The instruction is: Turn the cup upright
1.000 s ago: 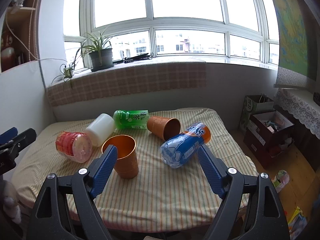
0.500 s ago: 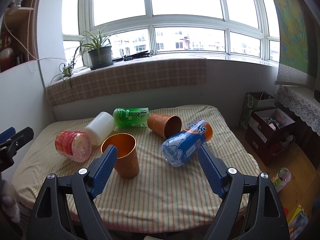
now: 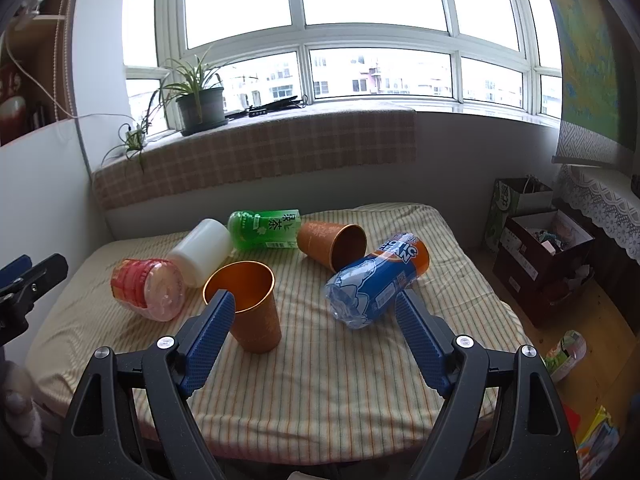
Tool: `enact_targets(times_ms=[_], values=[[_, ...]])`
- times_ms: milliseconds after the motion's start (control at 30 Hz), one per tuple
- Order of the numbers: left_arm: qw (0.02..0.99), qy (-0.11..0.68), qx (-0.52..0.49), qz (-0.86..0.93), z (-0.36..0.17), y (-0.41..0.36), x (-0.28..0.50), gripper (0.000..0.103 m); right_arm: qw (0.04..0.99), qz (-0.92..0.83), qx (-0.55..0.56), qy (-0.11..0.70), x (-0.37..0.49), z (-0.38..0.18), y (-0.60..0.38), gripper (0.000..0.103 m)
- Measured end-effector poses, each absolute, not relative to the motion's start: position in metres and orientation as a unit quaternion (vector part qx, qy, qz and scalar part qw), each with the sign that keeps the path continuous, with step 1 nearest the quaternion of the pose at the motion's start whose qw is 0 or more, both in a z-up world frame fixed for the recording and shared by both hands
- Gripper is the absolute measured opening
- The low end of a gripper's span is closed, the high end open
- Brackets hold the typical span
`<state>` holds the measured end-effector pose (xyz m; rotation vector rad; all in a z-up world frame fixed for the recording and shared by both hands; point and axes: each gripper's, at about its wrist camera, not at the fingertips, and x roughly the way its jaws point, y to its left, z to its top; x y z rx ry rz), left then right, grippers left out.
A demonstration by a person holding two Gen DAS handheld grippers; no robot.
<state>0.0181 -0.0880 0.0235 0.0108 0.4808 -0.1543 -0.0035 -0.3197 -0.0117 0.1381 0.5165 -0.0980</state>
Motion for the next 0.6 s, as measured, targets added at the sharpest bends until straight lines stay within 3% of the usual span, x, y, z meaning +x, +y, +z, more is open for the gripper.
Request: enact_targets(times_ms=[600], values=[[0.968, 0.240, 0.004, -0.074, 0.0220, -0.0855, 0.0181, 0.103, 0.962, -0.041, 0.069, 0.261, -0.0022, -0.0129, -0.3170, 0.082]])
